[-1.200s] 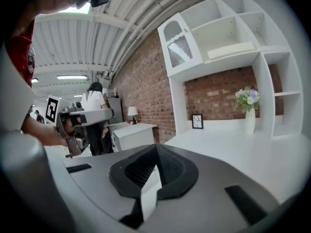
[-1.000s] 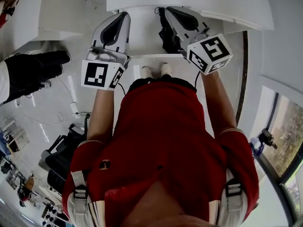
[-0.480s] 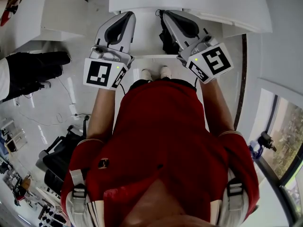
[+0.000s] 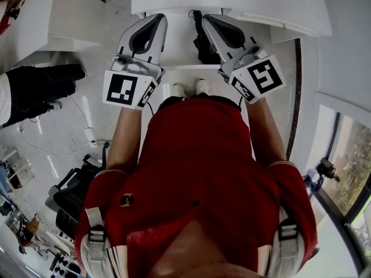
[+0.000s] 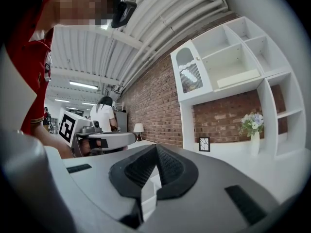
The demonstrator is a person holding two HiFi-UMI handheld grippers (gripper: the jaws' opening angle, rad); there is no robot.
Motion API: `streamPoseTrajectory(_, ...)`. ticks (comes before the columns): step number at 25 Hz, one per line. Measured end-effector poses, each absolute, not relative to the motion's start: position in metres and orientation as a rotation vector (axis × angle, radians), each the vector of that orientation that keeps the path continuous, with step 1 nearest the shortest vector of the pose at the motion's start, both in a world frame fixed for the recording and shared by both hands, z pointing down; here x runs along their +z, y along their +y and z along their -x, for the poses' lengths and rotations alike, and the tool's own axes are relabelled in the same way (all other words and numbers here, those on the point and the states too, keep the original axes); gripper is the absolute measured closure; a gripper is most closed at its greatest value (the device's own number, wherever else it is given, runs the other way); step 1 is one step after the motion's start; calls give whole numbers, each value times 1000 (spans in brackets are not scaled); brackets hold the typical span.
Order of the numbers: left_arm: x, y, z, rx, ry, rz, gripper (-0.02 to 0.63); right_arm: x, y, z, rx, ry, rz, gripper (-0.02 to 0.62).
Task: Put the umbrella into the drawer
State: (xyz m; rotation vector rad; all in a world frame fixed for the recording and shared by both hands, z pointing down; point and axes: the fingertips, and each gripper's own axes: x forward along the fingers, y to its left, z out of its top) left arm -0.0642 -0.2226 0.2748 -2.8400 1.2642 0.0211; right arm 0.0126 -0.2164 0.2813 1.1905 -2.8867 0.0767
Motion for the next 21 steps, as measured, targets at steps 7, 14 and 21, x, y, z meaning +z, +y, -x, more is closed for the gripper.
streamPoseTrajectory(7, 276, -222, 64, 20, 1259, 2847, 600, 283, -215, -15, 87, -2879, -1203, 597)
streamPoseTrajectory(14, 276, -217, 64, 21, 1256, 2848, 600, 284, -209, -16, 92, -2878, -1208, 597)
streamPoseTrajectory(21, 280, -217, 65, 29, 1265, 2852, 600, 291, -208, -17, 104, -2863, -1214, 597)
